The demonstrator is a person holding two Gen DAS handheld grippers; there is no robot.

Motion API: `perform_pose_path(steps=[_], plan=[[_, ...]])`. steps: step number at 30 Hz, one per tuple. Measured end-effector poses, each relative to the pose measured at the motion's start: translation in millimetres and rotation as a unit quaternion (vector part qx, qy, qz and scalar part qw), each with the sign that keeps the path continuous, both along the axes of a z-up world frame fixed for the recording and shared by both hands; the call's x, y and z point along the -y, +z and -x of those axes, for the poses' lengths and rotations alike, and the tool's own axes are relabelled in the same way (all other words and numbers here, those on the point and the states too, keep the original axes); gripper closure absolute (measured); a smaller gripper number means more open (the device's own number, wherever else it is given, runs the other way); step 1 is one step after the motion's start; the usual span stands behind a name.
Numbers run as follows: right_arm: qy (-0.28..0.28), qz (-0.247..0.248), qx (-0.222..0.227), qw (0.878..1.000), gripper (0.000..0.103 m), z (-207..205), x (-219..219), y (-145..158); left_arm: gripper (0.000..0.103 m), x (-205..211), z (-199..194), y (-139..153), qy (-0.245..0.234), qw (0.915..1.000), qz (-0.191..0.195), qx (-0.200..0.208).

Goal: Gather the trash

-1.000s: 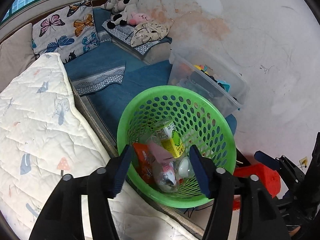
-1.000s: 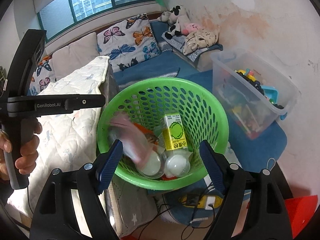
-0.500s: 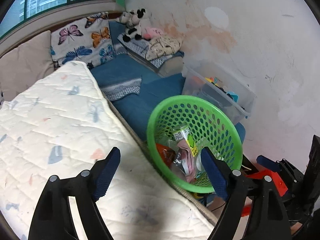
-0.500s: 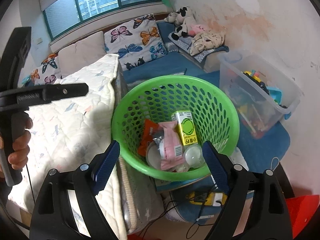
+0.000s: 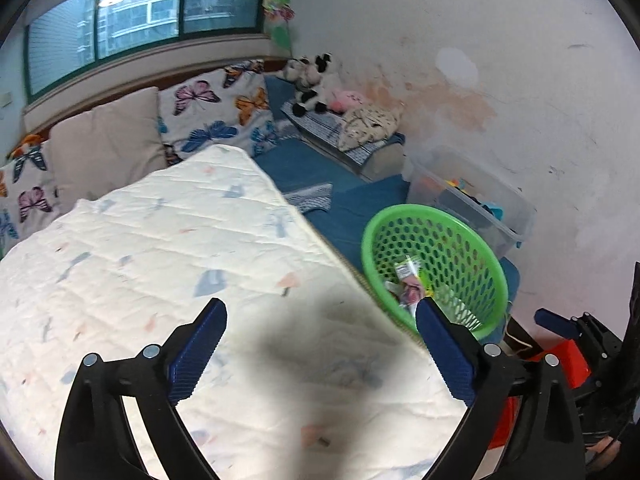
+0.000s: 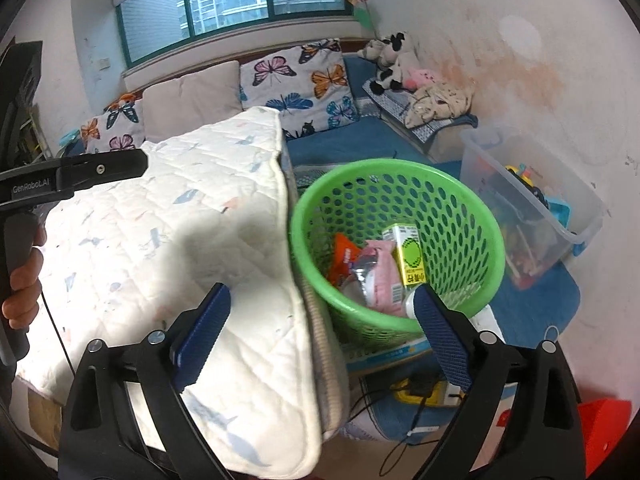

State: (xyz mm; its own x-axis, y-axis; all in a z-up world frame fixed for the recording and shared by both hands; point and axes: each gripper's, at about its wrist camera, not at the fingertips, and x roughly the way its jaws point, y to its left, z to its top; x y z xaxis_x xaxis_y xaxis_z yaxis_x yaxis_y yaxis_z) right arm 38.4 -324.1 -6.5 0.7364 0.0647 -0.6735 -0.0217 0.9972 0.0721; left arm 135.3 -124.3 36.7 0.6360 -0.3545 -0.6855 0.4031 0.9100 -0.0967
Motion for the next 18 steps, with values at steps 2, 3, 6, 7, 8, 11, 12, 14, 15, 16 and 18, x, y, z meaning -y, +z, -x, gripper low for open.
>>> perform_pose_path(steps=[2, 3, 6, 7, 8, 11, 12, 14, 15, 16, 18], plan=[[0.001, -0.005, 0.004, 1.000, 0.010, 5, -7, 1, 0.009, -15, 9, 1, 0.015, 0.9998, -0.005, 0.008], [0.002, -0.006, 0.006, 1.000, 0.010, 6, -11, 2, 0.009, -23, 15, 1, 0.025, 0.9995, -0.012, 0.012], [0.006, 0.001, 0.014, 1.000, 0.008, 13, -22, 3, 0.009, -41, 26, -1, 0.045, 0.9986, -0.021, 0.014], [0.006, 0.006, 0.016, 1.000, 0.008, 15, -27, 3, 0.008, -50, 29, -2, 0.054, 0.9982, -0.022, 0.014], [0.008, 0.010, 0.018, 1.000, 0.008, 17, -32, 3, 0.008, -57, 31, -3, 0.062, 0.9977, -0.022, 0.013], [0.014, 0.015, 0.023, 1.000, 0.007, 21, -44, 3, 0.008, -79, 40, -6, 0.091, 0.9953, -0.029, 0.018], [0.016, 0.016, 0.024, 0.999, 0.006, 23, -47, 3, 0.008, -86, 44, -8, 0.098, 0.9945, -0.030, 0.021], [0.019, 0.013, 0.025, 0.999, 0.006, 24, -54, 2, 0.007, -98, 51, -10, 0.109, 0.9930, -0.035, 0.026], [0.020, 0.012, 0.026, 0.999, 0.006, 24, -56, 1, 0.007, -101, 54, -11, 0.113, 0.9925, -0.038, 0.029], [0.021, 0.012, 0.026, 0.999, 0.006, 24, -58, 1, 0.007, -107, 58, -13, 0.121, 0.9912, -0.043, 0.033], [0.021, 0.009, 0.027, 0.999, 0.006, 24, -63, 1, 0.007, -116, 63, -18, 0.129, 0.9898, -0.047, 0.038]])
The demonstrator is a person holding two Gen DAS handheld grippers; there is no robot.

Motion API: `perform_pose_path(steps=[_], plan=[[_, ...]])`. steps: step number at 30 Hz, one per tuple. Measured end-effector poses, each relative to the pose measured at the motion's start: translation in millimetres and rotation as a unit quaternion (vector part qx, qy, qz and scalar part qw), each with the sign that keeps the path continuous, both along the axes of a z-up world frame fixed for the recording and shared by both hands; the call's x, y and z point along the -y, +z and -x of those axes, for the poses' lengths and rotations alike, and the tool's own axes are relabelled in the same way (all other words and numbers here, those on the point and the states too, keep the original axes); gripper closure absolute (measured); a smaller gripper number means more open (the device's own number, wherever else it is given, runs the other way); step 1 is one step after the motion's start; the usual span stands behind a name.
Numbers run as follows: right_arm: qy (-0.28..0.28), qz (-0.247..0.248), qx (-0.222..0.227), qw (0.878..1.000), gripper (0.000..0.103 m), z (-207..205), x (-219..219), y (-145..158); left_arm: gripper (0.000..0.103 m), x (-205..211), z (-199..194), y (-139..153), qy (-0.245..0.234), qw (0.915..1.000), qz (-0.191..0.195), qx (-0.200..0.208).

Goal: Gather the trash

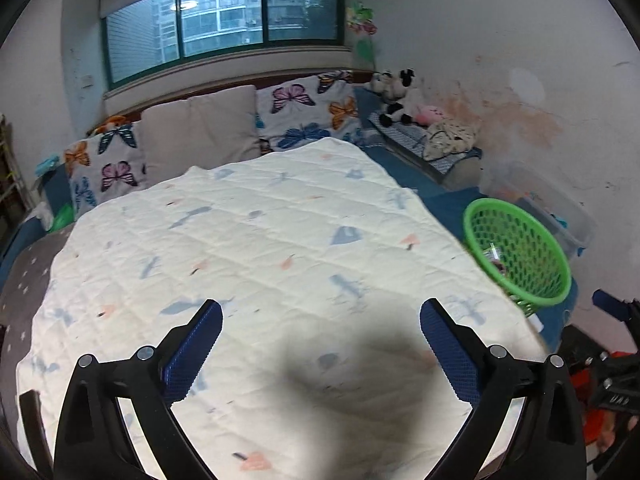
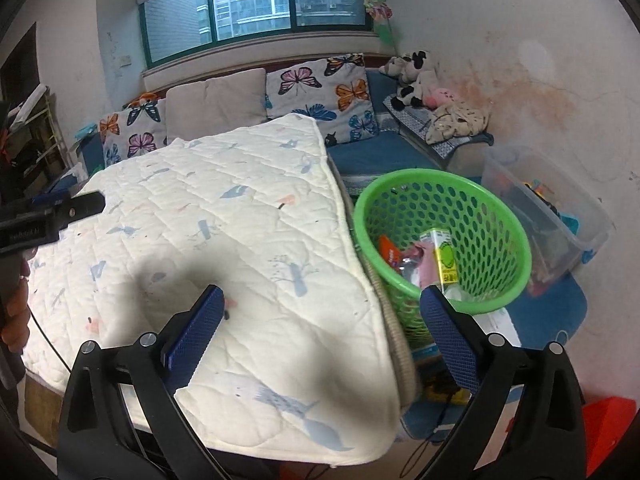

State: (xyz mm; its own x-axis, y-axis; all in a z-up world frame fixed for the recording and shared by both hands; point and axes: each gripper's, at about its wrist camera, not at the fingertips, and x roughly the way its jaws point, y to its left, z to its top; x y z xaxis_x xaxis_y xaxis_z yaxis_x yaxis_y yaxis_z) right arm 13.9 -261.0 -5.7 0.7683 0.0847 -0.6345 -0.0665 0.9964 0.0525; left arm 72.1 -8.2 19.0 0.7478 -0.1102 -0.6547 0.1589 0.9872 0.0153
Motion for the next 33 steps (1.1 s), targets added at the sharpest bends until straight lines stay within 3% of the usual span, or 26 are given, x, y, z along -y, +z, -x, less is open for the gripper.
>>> perform_pose_path(steps=[16, 33], plan=[[0.021, -0.005, 0.005, 1.000, 0.005, 5, -35, 0, 0.007, -48, 32, -10, 0.064, 0.9975, -0.021, 0.022], [0.028, -0.012, 0.001, 1.000, 0.005, 8, -43, -3, 0.007, -44, 46, -15, 0.062, 0.9966, -0.044, 0.032]])
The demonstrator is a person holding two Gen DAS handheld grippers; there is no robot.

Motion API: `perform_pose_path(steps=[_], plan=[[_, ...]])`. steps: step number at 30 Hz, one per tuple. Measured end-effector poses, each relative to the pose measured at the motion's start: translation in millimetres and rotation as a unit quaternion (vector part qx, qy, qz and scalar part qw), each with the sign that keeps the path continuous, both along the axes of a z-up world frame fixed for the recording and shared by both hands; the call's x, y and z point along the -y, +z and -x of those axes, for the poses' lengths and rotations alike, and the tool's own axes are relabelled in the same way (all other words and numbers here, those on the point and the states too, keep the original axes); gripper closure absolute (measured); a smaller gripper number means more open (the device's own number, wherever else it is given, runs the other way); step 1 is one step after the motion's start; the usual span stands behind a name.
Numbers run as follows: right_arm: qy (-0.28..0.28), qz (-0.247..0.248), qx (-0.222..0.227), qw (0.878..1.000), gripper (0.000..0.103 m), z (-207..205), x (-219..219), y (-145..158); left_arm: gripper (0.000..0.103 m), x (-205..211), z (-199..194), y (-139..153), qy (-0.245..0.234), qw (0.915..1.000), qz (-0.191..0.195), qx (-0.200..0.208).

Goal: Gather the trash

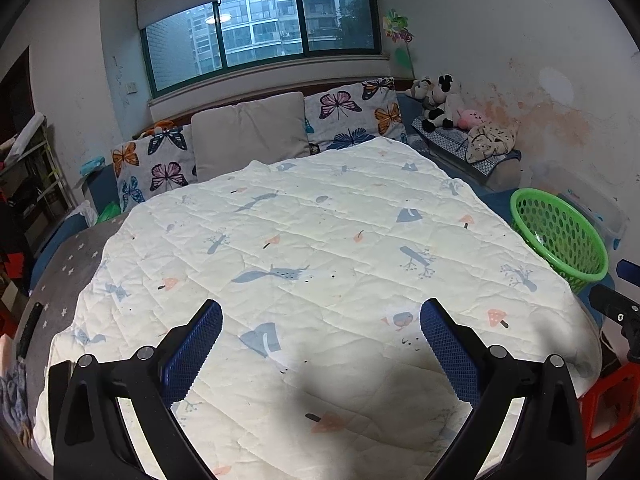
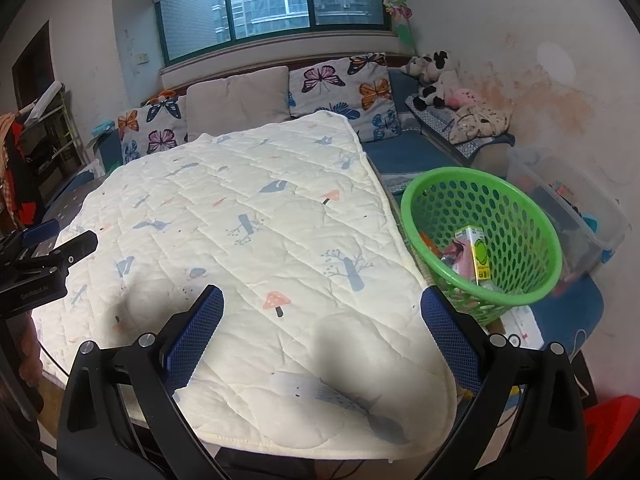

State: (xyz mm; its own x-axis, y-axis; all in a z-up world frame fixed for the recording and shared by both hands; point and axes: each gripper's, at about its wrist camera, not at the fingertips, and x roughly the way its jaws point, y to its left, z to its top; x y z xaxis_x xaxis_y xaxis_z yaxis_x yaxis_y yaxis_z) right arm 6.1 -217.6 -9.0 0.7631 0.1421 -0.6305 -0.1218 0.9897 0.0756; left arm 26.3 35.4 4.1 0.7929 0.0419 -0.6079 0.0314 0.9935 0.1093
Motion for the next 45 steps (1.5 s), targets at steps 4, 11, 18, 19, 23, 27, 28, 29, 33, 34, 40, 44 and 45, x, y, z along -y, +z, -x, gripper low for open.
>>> perform_pose_path(steps=[4, 11, 18, 19, 23, 27, 28, 29, 33, 34, 40, 44, 45], plan=[[0.002, -0.003, 0.000, 1.000, 0.005, 0, -2, -1, 0.007, 0, 1, -1, 0.002, 1.0000, -0.001, -0.002], [0.006, -0.004, 0.001, 1.000, 0.005, 0, -2, 1, 0.007, -2, 3, -3, 0.012, 0.9999, -0.002, -0.003], [0.009, -0.010, -0.002, 1.000, 0.005, -3, -1, 2, 0.007, -4, 3, -5, 0.018, 0.9998, -0.003, -0.005], [0.009, -0.010, -0.003, 1.000, 0.005, -3, -1, 1, 0.007, -5, 2, -5, 0.018, 0.9998, -0.002, -0.005], [0.011, -0.012, -0.006, 1.000, 0.005, -5, -1, 0, 0.007, -5, 2, -5, 0.018, 0.9998, -0.002, -0.006], [0.011, -0.014, -0.008, 1.000, 0.005, -6, -1, -1, 0.007, -6, 1, -7, 0.018, 0.9998, -0.001, -0.008], [0.012, -0.015, -0.008, 1.000, 0.005, -7, -1, -1, 0.007, -6, 1, -7, 0.018, 0.9998, -0.001, -0.008], [0.013, -0.016, -0.008, 1.000, 0.005, -6, 0, -2, 0.007, -6, 1, -7, 0.018, 0.9998, -0.001, -0.008], [0.016, -0.016, -0.007, 1.000, 0.005, -6, -1, -2, 0.007, -7, 1, -8, 0.019, 0.9998, -0.001, -0.008], [0.015, -0.015, -0.006, 1.000, 0.005, -6, -2, -2, 0.007, -7, 1, -9, 0.019, 0.9998, -0.001, -0.009], [0.009, -0.013, -0.005, 1.000, 0.005, -5, 0, -4, 0.007, -9, 1, -10, 0.020, 0.9997, 0.000, -0.011], [0.004, -0.011, -0.005, 1.000, 0.005, -5, 2, -4, 0.007, -10, 2, -11, 0.020, 0.9997, 0.000, -0.012], [0.002, -0.009, -0.005, 1.000, 0.005, -5, 2, -4, 0.007, -10, 2, -11, 0.021, 0.9997, 0.000, -0.011]])
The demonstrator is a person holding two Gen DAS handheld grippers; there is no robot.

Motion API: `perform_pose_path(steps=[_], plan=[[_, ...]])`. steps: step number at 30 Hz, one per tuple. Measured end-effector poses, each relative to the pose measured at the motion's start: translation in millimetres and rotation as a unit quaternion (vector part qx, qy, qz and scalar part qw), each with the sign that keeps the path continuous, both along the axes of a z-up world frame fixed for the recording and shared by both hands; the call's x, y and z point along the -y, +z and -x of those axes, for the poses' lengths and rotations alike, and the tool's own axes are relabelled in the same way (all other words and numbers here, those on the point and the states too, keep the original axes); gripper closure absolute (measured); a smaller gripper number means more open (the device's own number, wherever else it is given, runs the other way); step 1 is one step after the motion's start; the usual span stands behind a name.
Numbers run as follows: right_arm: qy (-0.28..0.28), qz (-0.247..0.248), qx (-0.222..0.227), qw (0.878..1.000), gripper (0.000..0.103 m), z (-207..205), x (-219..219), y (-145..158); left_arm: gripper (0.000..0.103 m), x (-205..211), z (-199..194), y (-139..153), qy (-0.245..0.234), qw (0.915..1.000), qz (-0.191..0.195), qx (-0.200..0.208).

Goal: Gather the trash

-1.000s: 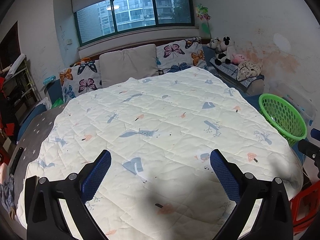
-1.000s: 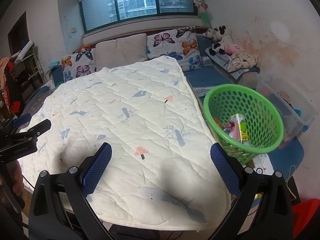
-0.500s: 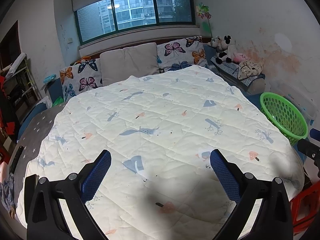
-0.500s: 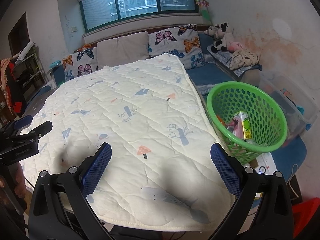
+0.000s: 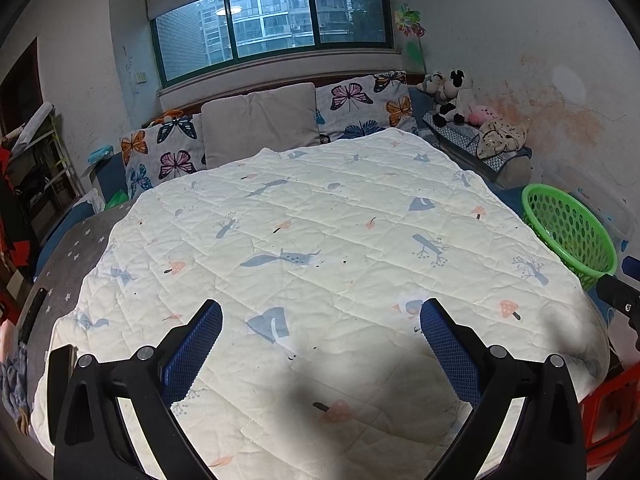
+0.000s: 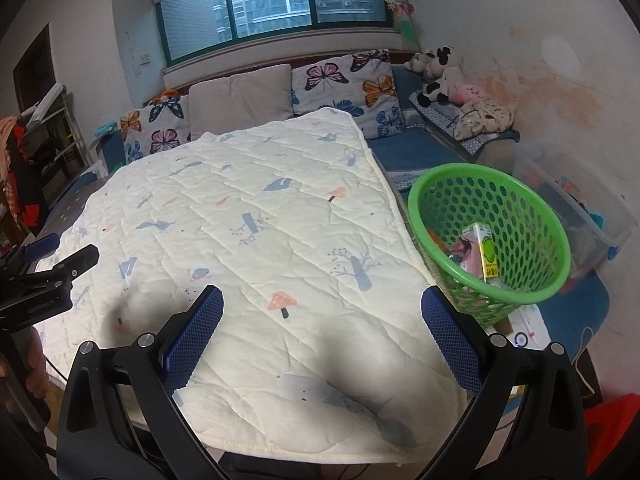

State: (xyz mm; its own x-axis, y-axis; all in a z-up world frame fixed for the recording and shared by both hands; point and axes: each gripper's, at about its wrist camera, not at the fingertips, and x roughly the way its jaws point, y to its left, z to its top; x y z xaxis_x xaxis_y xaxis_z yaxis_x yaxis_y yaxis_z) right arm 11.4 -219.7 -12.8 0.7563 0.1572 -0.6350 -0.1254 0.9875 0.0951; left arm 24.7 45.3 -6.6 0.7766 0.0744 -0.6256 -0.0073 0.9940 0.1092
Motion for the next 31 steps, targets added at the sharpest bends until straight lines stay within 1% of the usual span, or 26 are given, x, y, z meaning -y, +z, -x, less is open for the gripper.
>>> perform_pose_path(steps=[18, 31], plan=[[-0.002, -0.002, -0.001, 1.000, 0.004, -0.4, 1.4, -1.4, 0.007, 0.9, 4.0, -0.3, -0.003, 1.0000, 0.001, 0.004], [-0.004, -0.006, -0.002, 1.000, 0.004, 0.3, 0.7, -4.4, 0.007, 7.5, 2.2, 2.5, -0.010, 0.9999, 0.003, 0.000]])
